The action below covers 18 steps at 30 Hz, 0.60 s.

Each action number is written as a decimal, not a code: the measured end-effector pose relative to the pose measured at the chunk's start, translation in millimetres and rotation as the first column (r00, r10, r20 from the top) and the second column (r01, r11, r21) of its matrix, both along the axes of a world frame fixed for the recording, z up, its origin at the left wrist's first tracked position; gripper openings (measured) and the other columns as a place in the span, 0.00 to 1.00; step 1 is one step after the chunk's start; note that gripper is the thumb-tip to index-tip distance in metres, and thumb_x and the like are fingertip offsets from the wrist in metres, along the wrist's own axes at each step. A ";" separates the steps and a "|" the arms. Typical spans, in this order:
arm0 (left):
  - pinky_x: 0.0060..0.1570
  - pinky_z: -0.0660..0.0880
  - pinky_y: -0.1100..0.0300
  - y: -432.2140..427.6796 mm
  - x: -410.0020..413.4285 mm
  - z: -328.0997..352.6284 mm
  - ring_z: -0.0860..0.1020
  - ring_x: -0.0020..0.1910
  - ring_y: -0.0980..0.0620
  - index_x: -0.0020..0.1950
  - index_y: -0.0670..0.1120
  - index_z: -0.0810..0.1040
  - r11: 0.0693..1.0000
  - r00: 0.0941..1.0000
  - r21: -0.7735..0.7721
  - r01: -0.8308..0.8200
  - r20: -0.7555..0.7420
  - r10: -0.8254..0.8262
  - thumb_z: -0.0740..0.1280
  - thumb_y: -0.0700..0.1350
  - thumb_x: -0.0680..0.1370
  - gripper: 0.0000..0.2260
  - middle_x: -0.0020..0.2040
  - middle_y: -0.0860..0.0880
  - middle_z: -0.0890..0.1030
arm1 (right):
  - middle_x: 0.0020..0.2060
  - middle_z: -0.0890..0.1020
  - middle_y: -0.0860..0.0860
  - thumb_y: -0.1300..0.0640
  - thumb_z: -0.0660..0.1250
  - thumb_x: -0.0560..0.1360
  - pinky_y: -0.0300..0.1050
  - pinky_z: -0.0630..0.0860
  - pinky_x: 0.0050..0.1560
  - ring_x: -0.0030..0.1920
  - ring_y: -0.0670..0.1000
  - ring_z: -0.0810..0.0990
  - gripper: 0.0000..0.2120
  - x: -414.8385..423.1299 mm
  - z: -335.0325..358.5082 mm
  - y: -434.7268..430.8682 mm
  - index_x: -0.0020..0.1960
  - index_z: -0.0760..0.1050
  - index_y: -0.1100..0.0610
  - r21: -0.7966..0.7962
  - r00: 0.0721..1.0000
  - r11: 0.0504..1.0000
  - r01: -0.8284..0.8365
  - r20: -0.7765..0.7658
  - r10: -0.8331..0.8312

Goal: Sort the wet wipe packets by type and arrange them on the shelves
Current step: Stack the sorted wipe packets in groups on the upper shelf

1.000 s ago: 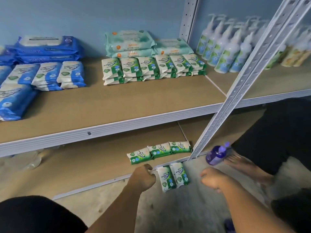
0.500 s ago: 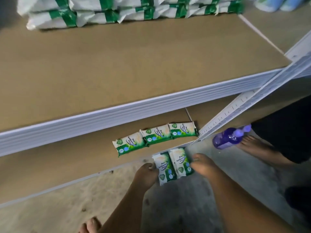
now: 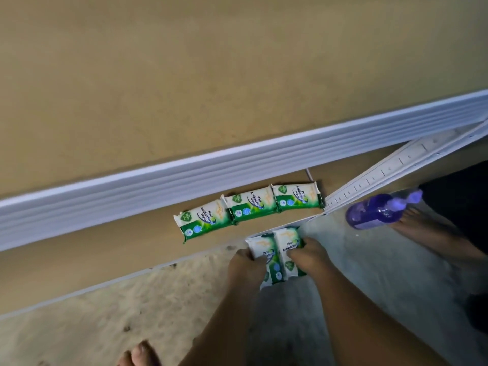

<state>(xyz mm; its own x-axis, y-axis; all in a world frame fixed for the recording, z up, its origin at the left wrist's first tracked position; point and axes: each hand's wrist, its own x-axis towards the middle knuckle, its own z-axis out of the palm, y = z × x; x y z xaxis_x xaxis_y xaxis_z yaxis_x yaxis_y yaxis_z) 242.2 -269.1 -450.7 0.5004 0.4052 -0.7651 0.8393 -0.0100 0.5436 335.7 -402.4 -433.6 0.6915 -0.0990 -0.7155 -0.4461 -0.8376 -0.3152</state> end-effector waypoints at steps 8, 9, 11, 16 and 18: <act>0.22 0.66 0.71 -5.1 -4.5 4.0 0.81 0.38 0.58 0.53 0.46 0.80 0.999 0.997 -0.001 -0.051 0.063 0.051 0.73 0.50 0.73 0.12 0.43 0.51 0.83 | 0.48 0.84 0.55 0.55 0.77 0.69 0.48 0.79 0.48 0.46 0.54 0.82 0.16 0.6 -7.2 -2.4 0.54 0.80 0.56 0.025 0.996 0.996 0.085 -0.040 -0.084; 0.25 0.67 0.69 -4.7 -6.3 6.5 0.81 0.39 0.57 0.53 0.46 0.78 0.999 0.996 0.000 -0.053 0.074 0.053 0.73 0.50 0.74 0.12 0.43 0.51 0.83 | 0.50 0.83 0.55 0.55 0.77 0.69 0.48 0.79 0.48 0.47 0.54 0.82 0.17 0.0 -5.9 -2.3 0.55 0.79 0.56 0.034 0.995 0.996 0.087 -0.043 -0.085; 0.28 0.69 0.66 -1.9 -11.0 12.0 0.80 0.40 0.58 0.52 0.48 0.75 0.999 0.994 -0.001 -0.052 0.091 0.052 0.74 0.49 0.74 0.12 0.44 0.52 0.82 | 0.51 0.83 0.55 0.55 0.77 0.69 0.48 0.78 0.46 0.47 0.54 0.82 0.18 -1.6 -1.1 -1.1 0.57 0.78 0.57 0.056 0.995 0.994 0.089 -0.050 -0.086; 0.36 0.76 0.59 17.1 -25.2 27.9 0.80 0.41 0.53 0.52 0.50 0.70 1.000 0.989 0.019 -0.001 0.149 -0.002 0.74 0.46 0.75 0.13 0.46 0.51 0.79 | 0.49 0.81 0.55 0.56 0.78 0.69 0.47 0.77 0.45 0.47 0.55 0.81 0.18 -16.2 24.6 2.9 0.55 0.75 0.57 0.082 0.997 0.994 0.079 -0.020 -0.078; 0.33 0.77 0.62 26.0 -34.4 41.4 0.81 0.42 0.54 0.58 0.50 0.70 1.000 0.979 -0.003 0.000 0.202 0.000 0.73 0.44 0.76 0.16 0.50 0.49 0.81 | 0.47 0.82 0.54 0.56 0.77 0.68 0.47 0.78 0.45 0.45 0.54 0.81 0.17 -26.6 38.5 3.0 0.53 0.75 0.57 0.093 0.997 0.993 0.076 -0.002 -0.077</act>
